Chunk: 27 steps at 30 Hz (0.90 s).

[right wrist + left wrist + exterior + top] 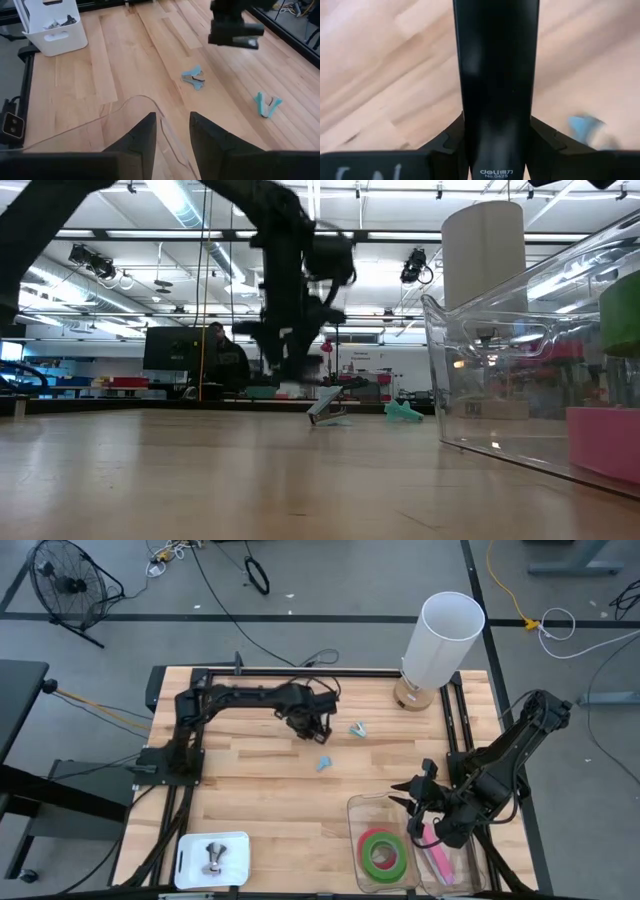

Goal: Pick and place Stapler, Stapler remover, tape
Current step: Put the black stapler into the right transparent bin

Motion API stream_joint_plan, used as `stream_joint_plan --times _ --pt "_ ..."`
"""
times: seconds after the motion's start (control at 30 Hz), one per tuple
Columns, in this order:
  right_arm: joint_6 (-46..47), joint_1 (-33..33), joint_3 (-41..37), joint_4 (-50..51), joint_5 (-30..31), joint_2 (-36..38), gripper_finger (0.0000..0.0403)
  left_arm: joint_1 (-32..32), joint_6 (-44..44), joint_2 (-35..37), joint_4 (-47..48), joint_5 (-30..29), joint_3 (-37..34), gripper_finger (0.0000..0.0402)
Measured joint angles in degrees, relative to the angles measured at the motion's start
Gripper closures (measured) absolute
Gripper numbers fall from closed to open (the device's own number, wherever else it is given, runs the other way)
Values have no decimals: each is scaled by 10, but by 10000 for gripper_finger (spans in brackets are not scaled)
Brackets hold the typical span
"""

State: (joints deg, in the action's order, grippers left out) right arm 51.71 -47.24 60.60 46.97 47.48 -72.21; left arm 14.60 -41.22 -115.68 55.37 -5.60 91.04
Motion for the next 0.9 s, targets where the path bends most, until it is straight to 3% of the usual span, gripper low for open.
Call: stream_joint_plan --times 0.13,0.33,0.63,0.9 --pt "1 0 0 -1 4 -11 285 -51 36 28 -9 -11 11 264" --pt "-2 13 0 -18 60 -41 285 -134 92 67 -58 -30 45 264" --pt "-14 42 0 -78 57 -50 285 -251 192 104 -150 -32 62 264" --pt "-103 63 0 -147 55 -50 264 -336 180 103 -161 -39 61 264"
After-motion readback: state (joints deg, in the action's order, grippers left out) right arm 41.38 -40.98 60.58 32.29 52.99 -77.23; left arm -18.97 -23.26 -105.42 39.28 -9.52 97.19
